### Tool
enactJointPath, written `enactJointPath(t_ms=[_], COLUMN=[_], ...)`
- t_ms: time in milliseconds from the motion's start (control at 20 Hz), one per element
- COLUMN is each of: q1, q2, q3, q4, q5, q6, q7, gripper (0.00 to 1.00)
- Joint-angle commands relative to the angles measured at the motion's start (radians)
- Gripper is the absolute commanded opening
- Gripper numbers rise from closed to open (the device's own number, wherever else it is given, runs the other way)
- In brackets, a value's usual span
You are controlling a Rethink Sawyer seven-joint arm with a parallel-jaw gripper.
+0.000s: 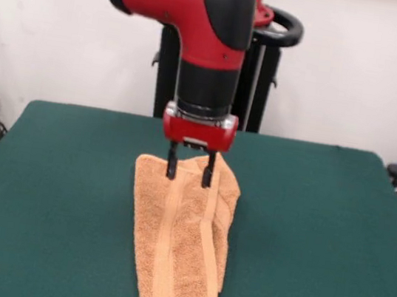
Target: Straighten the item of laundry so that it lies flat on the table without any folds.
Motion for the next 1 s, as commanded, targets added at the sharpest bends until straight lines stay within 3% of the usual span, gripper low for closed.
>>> enactJointPath(t_ms=[50,250,1000], q1=[0.06,0.073,0.072], q2=[0.128,0.249,0.349], q3=[-0.002,-0.025,0.012], q4=[-0.119,-0.2,-0.302], q5=[0.074,0.075,0.065], q6=[-0.101,-0.183,-0.208], q7=[0.235,0.219,0.172], gripper=[1.0,1.0,1.0])
